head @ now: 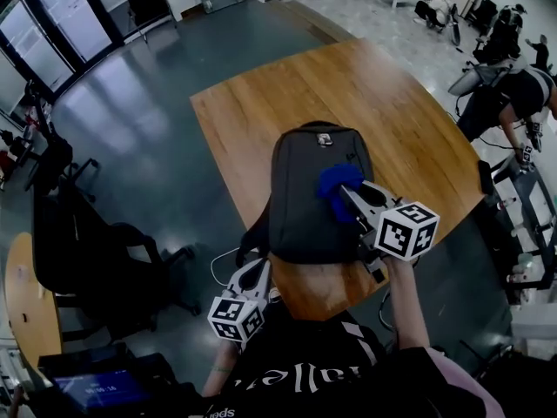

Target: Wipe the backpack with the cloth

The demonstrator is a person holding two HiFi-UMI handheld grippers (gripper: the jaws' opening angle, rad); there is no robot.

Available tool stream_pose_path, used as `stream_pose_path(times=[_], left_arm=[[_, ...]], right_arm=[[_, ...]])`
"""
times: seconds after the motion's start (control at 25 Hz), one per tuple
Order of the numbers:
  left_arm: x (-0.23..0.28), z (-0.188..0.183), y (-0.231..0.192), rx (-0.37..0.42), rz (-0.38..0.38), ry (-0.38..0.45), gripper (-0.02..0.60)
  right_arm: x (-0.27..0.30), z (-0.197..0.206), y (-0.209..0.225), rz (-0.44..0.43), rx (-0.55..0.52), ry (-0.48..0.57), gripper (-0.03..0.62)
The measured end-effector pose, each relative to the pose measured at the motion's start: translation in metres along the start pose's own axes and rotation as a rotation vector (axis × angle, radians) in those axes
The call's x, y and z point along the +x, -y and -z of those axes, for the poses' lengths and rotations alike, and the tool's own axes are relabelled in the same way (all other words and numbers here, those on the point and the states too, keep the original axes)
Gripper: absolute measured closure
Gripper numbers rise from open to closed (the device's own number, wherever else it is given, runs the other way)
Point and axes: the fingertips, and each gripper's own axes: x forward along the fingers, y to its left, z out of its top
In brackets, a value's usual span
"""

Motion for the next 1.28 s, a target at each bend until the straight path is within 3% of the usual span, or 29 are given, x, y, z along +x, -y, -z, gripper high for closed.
stream_pose_path(times=[0.28, 0.56, 1.28], left_arm=[[-0.005, -0.005, -0.02, -0.004, 0.013, 0.0, 0.583], [-0.011, -0.008, -0.041, -0.011, 0.009, 0.0, 0.583], [0.018, -0.007, -0.011, 0.021, 0.067, -0.037, 0.583]], right_arm=[[0.101, 0.016, -0.069, -0.144, 0.012, -0.064, 0.54], [0.159, 0.058, -0.068, -0.117, 0.002, -0.186, 0.54], [0.028, 0.026, 0.091, 0.164, 0.093, -0.062, 0.54]])
